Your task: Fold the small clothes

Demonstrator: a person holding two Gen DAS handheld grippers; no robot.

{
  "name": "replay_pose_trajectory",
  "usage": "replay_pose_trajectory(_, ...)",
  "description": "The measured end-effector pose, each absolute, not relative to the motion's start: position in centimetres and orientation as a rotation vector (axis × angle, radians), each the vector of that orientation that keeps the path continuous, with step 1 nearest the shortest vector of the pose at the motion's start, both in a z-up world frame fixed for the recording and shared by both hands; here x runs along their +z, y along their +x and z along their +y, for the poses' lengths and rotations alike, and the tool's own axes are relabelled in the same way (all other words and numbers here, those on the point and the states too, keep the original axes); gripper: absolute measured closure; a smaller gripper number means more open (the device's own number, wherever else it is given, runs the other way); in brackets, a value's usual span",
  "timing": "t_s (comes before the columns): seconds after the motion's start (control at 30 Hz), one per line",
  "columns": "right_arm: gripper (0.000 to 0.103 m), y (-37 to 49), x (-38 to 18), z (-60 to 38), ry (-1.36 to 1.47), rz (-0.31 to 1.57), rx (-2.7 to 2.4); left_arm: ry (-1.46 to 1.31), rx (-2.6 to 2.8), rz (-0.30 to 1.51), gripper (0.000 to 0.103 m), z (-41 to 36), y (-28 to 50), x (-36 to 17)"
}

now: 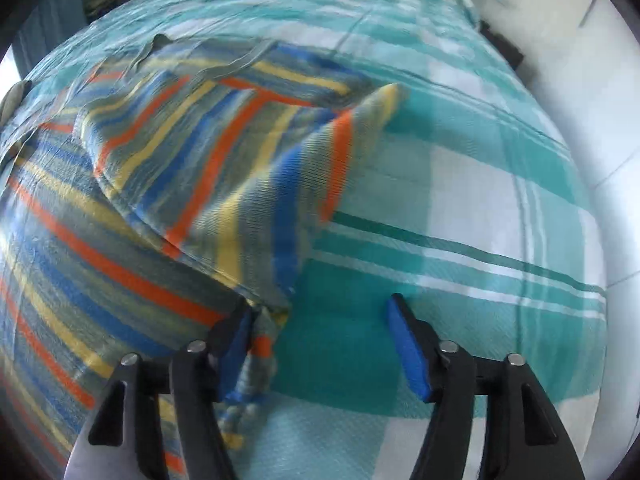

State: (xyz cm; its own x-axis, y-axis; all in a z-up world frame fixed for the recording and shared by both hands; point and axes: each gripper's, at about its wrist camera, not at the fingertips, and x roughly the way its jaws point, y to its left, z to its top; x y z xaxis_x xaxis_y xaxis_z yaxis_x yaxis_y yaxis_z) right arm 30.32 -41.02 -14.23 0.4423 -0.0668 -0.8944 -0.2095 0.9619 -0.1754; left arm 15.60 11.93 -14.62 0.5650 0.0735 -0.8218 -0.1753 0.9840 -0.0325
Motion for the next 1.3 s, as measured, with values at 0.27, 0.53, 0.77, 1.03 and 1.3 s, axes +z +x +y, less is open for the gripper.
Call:
replay_pose_trajectory(0.27,0.044,34.0,-8.5,-42.6,-0.107,1.139,0.167,-0.113,0.149,0.961,0.003,11.9,15.7,-14.7)
replay_pose_trajectory(0.53,0.099,42.7,-12.9,-44.3,0.125,1.224,0.098,-0.104,0.149,0.96,0.003,11.7,15.7,-14.7)
replay_pose_trajectory(0.77,0.071,42.7,-13.0,-42.2,-0.152,1.144,-0.003,-0.089,0.155,0.965,0.002,11.3,16.2,-15.0)
replay_pose_trajectory(1.03,0.07,35.5,-11.1,-37.7,-0.171,1.191,0.423,-0.111,0.142,0.969,0.002,11.7,16.0,-14.8)
replay_pose_trajectory(1.3,0.075,29.4,-9.9,-39.1,-0.233,1.178,0.312,-0.082,0.138,0.969,0.001,11.5,15.6,-14.9)
